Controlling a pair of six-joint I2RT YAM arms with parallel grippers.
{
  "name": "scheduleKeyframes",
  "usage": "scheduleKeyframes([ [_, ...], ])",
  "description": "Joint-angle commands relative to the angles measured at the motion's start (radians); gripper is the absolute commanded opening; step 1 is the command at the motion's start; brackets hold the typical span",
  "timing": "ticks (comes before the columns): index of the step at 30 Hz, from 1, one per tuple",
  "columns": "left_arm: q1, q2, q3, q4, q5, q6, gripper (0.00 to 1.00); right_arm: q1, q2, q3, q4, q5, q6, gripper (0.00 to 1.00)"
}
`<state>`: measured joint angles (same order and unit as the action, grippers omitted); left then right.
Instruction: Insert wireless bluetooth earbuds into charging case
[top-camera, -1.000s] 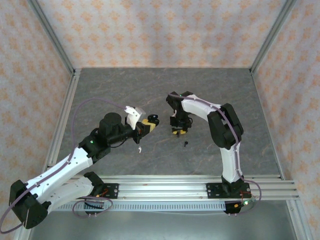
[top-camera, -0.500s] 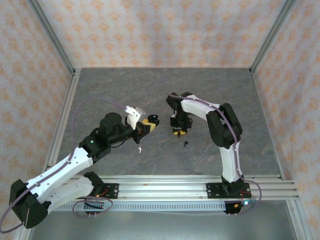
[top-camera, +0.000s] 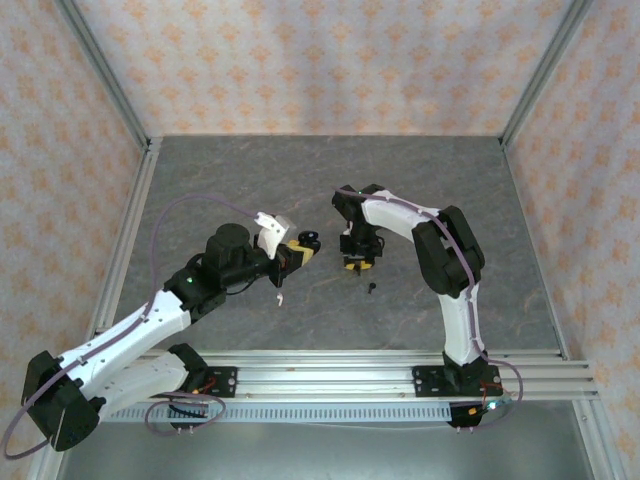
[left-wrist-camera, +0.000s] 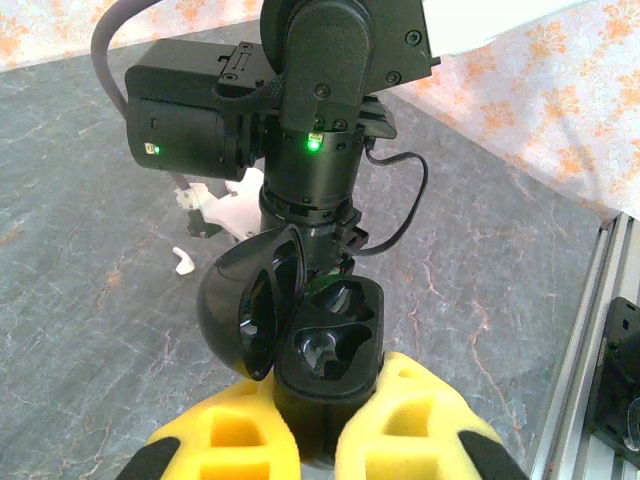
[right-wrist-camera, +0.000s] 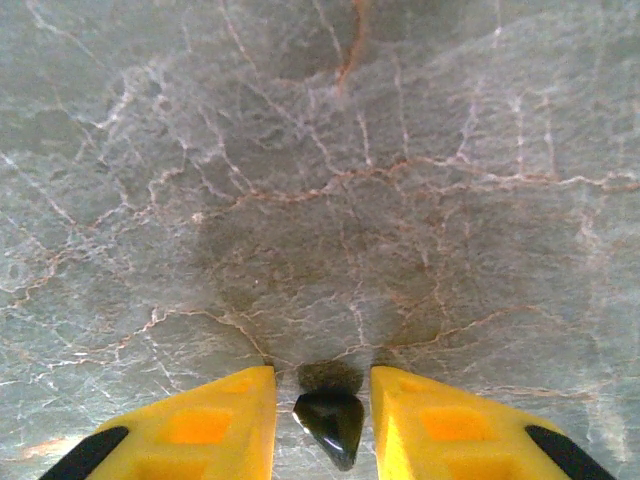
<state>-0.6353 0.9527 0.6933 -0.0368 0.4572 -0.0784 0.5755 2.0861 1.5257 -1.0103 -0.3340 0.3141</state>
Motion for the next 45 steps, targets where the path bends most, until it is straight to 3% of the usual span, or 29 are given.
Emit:
scheduleKeyframes([
  [1,-0.010,0.001,0.037,0.015,0.003,0.000,0.00,0.016,0.002,-0.026,-0.056,0.011,-0.012,0.30],
  [23,-0.022,-0.003,0.030,0.009,-0.018,-0.005,0.00,0.060,0.051,0.017,-0.158,0.104,-0.032,0.25],
  [29,-0.023,-0.003,0.034,0.007,-0.018,-0.005,0.00,0.061,0.051,0.023,-0.159,0.105,-0.031,0.20],
  [45,-0.026,-0.019,0.073,-0.004,-0.044,-0.003,0.00,0.058,-0.188,0.086,-0.134,0.198,-0.013,0.15],
])
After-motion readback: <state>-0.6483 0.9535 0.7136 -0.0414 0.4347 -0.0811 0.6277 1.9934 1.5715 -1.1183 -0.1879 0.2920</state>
